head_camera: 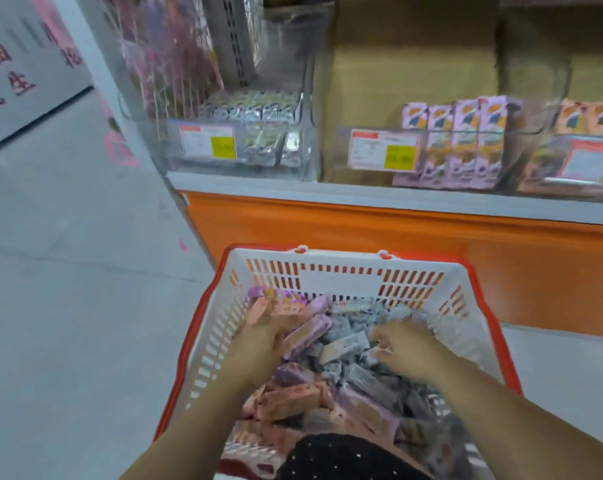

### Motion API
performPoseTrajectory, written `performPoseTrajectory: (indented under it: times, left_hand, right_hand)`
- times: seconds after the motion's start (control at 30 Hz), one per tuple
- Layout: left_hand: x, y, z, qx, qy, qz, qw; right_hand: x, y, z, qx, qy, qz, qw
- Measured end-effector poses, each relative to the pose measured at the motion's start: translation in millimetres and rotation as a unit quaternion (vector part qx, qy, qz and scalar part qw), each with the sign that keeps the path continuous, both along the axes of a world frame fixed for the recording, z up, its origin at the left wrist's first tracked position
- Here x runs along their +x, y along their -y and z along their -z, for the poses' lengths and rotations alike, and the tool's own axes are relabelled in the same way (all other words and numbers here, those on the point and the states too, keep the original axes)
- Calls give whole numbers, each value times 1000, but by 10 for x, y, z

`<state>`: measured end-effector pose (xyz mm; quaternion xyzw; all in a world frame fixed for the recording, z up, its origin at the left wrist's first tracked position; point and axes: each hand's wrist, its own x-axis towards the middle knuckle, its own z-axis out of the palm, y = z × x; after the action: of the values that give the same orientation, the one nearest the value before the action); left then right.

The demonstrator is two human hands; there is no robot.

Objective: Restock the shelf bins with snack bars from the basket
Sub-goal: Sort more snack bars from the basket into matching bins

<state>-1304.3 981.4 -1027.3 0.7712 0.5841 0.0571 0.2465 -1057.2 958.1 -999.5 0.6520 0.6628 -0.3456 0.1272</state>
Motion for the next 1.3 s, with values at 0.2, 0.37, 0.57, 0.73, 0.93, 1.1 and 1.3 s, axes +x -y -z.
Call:
performPoseTrajectory:
  times: [0.2,0.37,0.57,0.73,0.93,1.1,1.3]
  left_hand:
    - [128,-77,430,-110,-141,10,984]
    - [274,-143,455,-83,-171,-2,982]
    - [274,-151,26,-156,42,-107,981]
    - [171,-150,-585,-240,228,-149,932]
    - [283,-20,-1360,-257,331,-138,897]
    - [497,84,-1808,-239,391,-113,882]
    - [832,120,-2110,-126,512,-125,840]
  right_hand:
    - [-198,-51,303,-71,-6,-36,997]
    - [-239,-45,371,-128,13,-70,989]
    - [-159,-178,-42,-71,-74,27,994]
    - [-137,-277,-726,58,-146,29,987]
    - [-50,10,-1534,117,-152,-36,981]
    - [106,277,-1802,165,-257,31,952]
    - [184,342,-2021,211,-439,194,851]
